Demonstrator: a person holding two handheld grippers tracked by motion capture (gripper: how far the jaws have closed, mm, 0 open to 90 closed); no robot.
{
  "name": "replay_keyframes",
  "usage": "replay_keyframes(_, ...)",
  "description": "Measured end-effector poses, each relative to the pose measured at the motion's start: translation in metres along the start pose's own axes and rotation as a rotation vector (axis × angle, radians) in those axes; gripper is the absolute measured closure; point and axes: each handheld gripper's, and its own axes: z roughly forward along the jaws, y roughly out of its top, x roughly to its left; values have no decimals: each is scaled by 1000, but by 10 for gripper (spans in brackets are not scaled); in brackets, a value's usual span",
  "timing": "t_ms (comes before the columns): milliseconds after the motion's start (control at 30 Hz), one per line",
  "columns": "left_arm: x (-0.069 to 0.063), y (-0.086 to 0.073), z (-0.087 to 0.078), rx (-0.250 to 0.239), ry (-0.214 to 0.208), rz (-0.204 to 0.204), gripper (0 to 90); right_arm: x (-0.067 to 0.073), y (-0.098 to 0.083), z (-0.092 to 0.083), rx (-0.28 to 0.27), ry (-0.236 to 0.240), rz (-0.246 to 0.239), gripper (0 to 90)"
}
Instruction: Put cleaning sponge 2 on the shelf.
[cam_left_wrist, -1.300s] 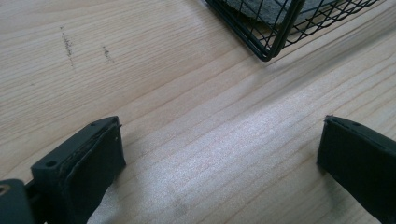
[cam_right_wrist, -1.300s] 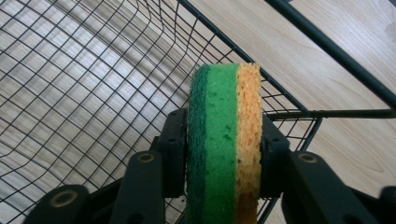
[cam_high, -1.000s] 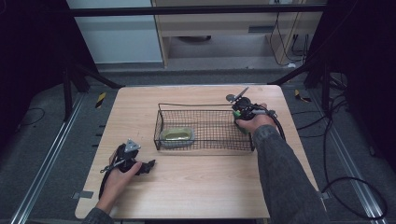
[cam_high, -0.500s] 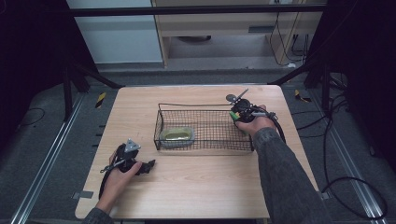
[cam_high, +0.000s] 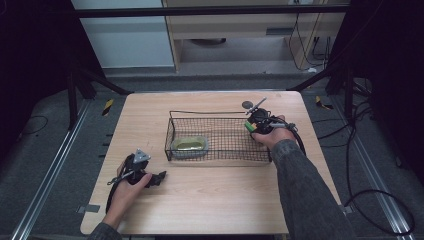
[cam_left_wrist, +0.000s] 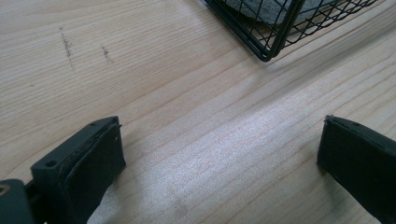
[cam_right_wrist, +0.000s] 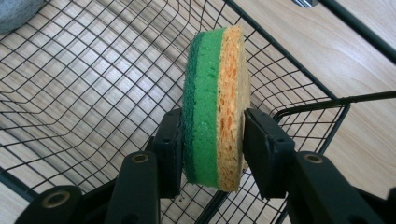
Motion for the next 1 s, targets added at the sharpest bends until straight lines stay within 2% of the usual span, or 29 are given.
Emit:
replay_keyframes(367, 0, 0, 0, -1, 0, -1, 0, 7, -6, -3, -17, 44, 9, 510)
replay_keyframes(533, 0, 0, 0, -1, 0, -1, 0, 10, -9, -10, -39, 63, 18, 474)
replay_keyframes(800, 0, 0, 0, -2, 0, -1, 0, 8, -12, -21, -76, 60, 42, 435)
replay_keyframes(1000, 0, 0, 0, -2, 1, 1, 0, 2, -17, -33, -129, 33, 80, 310)
